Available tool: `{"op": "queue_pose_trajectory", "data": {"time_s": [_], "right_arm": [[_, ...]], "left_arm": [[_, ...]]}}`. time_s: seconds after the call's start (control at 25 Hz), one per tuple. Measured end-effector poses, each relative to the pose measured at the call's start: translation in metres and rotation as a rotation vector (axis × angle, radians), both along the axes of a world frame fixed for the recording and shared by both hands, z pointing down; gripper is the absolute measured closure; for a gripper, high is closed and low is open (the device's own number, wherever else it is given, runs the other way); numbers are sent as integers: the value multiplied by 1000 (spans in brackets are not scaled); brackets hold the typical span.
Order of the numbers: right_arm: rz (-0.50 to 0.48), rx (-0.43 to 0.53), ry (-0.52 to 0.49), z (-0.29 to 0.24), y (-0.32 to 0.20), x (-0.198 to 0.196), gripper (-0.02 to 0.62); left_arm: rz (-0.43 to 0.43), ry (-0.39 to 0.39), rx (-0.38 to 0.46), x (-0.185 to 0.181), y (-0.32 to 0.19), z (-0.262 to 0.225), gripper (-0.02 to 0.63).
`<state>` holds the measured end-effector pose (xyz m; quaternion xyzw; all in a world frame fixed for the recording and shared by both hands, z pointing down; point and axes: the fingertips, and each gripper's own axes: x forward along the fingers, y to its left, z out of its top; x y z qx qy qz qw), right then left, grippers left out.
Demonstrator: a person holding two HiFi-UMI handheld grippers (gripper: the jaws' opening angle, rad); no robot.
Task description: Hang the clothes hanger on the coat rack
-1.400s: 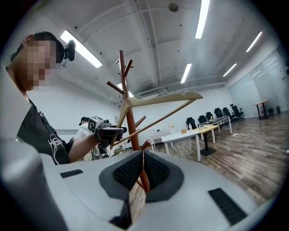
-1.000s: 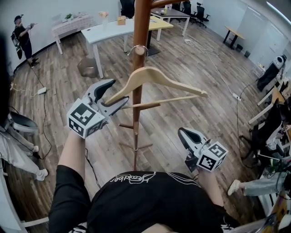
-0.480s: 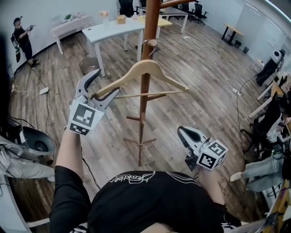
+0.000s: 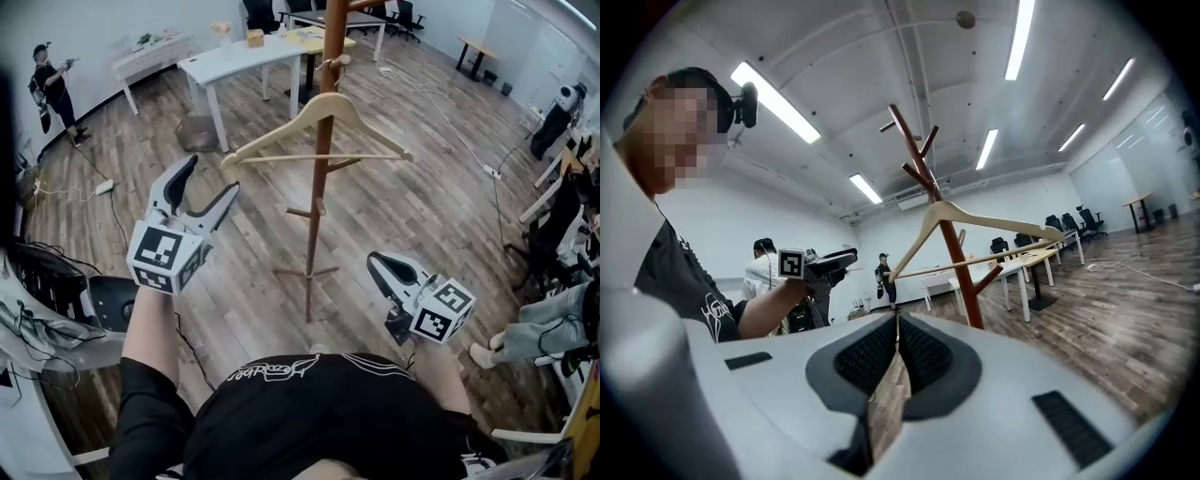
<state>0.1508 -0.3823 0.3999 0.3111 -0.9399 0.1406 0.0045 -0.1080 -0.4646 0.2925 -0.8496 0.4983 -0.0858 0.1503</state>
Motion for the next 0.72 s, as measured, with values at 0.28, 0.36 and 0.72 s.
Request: {"op": "queue_pose_trajectory", "data": {"time_s": [0.28, 0.36, 0.72], "right_arm": [[-8, 36, 6, -9, 77, -32, 555], [-9, 43, 6, -12, 97, -39, 555], [-36, 6, -22, 4, 165, -64, 555]], "left_arm": [[290, 179, -151, 41, 120, 16, 362], [332, 250, -178, 47, 149, 18, 555], [543, 366, -335, 91, 246, 59, 600]]}}
